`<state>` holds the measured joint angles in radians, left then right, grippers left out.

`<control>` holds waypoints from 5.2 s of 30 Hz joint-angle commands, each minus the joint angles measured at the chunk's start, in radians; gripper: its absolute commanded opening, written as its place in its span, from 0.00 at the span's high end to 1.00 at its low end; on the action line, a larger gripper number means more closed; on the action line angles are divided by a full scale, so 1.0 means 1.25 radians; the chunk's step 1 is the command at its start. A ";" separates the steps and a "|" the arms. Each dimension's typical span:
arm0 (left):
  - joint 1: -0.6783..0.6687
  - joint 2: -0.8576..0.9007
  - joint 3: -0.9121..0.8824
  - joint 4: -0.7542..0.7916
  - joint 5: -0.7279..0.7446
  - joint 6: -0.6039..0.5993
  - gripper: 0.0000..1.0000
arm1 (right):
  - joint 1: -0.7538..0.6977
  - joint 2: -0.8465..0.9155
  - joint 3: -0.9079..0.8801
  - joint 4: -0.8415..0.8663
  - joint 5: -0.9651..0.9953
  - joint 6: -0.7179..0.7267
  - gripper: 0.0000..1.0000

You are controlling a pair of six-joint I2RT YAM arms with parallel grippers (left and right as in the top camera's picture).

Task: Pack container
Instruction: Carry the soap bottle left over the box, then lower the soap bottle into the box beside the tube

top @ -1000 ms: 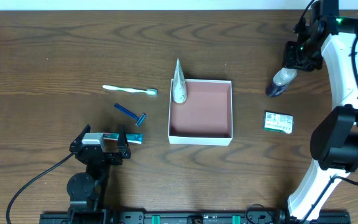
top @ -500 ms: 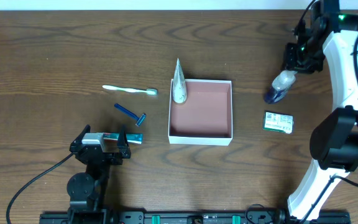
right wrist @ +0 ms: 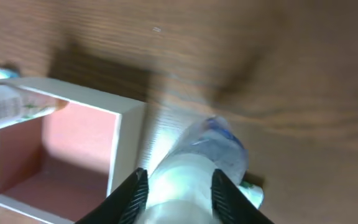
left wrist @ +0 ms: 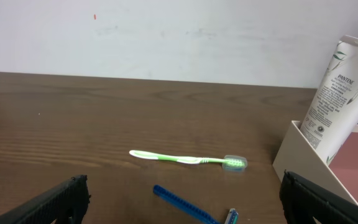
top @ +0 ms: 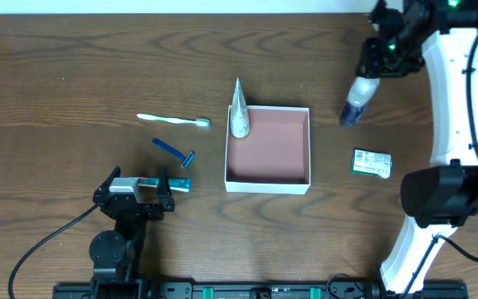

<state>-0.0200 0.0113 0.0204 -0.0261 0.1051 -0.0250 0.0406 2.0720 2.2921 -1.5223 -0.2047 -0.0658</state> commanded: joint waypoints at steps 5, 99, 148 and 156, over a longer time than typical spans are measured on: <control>0.001 -0.001 -0.013 -0.027 0.014 0.005 0.02 | 0.117 -0.005 0.079 -0.009 -0.031 -0.031 0.80; 0.001 -0.001 -0.013 -0.027 0.014 0.005 0.02 | 0.278 -0.006 -0.059 0.157 0.011 0.030 0.52; 0.001 -0.001 -0.013 -0.027 0.014 0.005 0.02 | 0.327 -0.006 -0.450 0.455 -0.046 0.219 0.68; 0.001 -0.001 -0.013 -0.027 0.014 0.005 0.02 | 0.282 -0.006 -0.398 0.398 -0.043 0.213 0.71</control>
<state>-0.0200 0.0113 0.0204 -0.0261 0.1051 -0.0254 0.4232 2.0693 1.7447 -1.0035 -0.2359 0.1947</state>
